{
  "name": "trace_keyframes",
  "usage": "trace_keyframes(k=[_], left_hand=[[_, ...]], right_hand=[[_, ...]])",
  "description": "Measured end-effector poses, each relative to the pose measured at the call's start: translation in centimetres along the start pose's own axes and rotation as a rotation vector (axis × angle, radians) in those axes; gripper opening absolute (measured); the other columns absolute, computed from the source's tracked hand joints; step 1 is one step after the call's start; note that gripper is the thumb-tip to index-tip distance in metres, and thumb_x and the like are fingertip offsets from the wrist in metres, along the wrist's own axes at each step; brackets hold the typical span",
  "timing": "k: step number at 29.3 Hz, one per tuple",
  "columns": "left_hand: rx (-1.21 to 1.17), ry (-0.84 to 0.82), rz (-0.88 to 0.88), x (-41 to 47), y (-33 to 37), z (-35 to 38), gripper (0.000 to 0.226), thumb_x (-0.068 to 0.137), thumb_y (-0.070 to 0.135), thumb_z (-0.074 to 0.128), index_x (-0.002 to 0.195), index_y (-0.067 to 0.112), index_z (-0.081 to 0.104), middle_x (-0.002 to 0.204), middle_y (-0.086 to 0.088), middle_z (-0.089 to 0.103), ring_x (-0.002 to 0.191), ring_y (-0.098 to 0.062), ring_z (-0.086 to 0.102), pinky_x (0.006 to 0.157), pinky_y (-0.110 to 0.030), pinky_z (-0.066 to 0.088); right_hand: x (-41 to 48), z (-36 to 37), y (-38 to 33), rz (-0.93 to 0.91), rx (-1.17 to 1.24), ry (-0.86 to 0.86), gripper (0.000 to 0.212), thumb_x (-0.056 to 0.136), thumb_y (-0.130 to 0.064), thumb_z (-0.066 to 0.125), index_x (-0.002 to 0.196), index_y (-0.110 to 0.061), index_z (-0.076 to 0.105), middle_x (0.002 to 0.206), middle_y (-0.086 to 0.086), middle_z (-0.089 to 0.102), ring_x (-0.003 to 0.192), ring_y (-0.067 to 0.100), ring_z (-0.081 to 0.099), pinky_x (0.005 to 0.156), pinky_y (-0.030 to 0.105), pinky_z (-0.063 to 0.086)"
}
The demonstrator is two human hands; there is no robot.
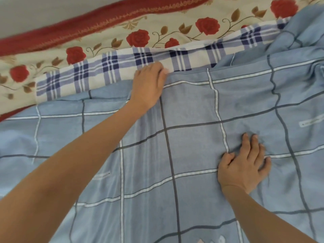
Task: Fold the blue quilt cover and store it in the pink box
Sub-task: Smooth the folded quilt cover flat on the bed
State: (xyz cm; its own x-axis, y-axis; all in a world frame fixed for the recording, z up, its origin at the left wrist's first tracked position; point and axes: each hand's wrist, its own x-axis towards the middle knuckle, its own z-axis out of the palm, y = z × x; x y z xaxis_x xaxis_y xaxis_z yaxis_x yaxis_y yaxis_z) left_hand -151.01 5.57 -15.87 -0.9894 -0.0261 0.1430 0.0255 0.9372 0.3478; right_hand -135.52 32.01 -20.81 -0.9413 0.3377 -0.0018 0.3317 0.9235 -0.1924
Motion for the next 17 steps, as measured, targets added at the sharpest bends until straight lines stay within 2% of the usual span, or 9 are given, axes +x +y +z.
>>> trace_keyframes(k=[3, 6, 8, 12, 14, 17], left_hand=[[0.037, 0.08, -0.089, -4.1, -4.3, -2.6, 0.037, 0.098, 0.027, 0.022, 0.092, 0.011, 0.055, 0.087, -0.005, 0.057, 0.086, -0.026, 0.052, 0.082, -0.039, 0.032], [0.155, 0.065, -0.216, -8.1, -8.7, -3.8, 0.024, 0.097, 0.015, 0.034, 0.095, 0.009, 0.057, 0.097, -0.012, 0.06, 0.093, -0.032, 0.051, 0.082, -0.041, 0.029], [0.226, 0.047, -0.232, -9.3, -10.3, -3.9, 0.026, 0.098, 0.017, 0.033, 0.095, 0.009, 0.057, 0.099, -0.013, 0.061, 0.094, -0.034, 0.05, 0.082, -0.041, 0.028], [0.305, 0.027, -0.21, -9.5, -11.4, -3.9, 0.043, 0.1, 0.033, 0.024, 0.084, 0.006, 0.054, 0.085, -0.016, 0.059, 0.086, -0.034, 0.05, 0.079, -0.041, 0.026], [0.254, 0.081, -0.295, -8.4, -10.7, -3.7, 0.041, 0.101, 0.031, 0.026, 0.086, 0.005, 0.054, 0.085, -0.017, 0.058, 0.087, -0.033, 0.05, 0.079, -0.04, 0.024], [0.231, 0.122, -0.465, -5.9, -10.4, -3.5, 0.032, 0.102, 0.022, 0.03, 0.096, 0.003, 0.055, 0.096, -0.017, 0.059, 0.097, -0.032, 0.048, 0.083, -0.038, 0.025]], right_hand=[[-0.2, -0.2, -0.5, 0.0, -0.002, -0.007, 0.066, 0.083, -0.031, 0.03, 0.147, -0.016, 0.03, 0.155, 0.008, 0.029, 0.14, 0.031, 0.027, 0.114, 0.052, 0.012], [-0.1, -0.2, -0.3, 0.004, 0.01, -0.007, 0.066, 0.083, -0.03, 0.03, 0.147, -0.016, 0.03, 0.155, 0.009, 0.028, 0.14, 0.032, 0.026, 0.114, 0.052, 0.01], [0.2, -0.4, 0.0, 0.008, 0.028, -0.015, 0.066, 0.082, -0.03, 0.031, 0.147, -0.015, 0.03, 0.155, 0.009, 0.027, 0.141, 0.032, 0.025, 0.115, 0.053, 0.009], [-0.3, -0.3, -0.7, 0.022, 0.028, -0.023, 0.067, 0.082, -0.03, 0.031, 0.147, -0.016, 0.029, 0.156, 0.008, 0.025, 0.141, 0.031, 0.023, 0.115, 0.052, 0.008], [-0.2, -0.4, -0.6, 0.018, 0.033, -0.038, 0.067, 0.082, -0.03, 0.031, 0.148, -0.016, 0.028, 0.156, 0.008, 0.024, 0.142, 0.031, 0.022, 0.115, 0.051, 0.007], [-0.2, -0.4, -0.4, 0.018, 0.035, -0.039, 0.067, 0.082, -0.031, 0.03, 0.147, -0.016, 0.028, 0.156, 0.008, 0.025, 0.142, 0.03, 0.022, 0.115, 0.051, 0.007]])
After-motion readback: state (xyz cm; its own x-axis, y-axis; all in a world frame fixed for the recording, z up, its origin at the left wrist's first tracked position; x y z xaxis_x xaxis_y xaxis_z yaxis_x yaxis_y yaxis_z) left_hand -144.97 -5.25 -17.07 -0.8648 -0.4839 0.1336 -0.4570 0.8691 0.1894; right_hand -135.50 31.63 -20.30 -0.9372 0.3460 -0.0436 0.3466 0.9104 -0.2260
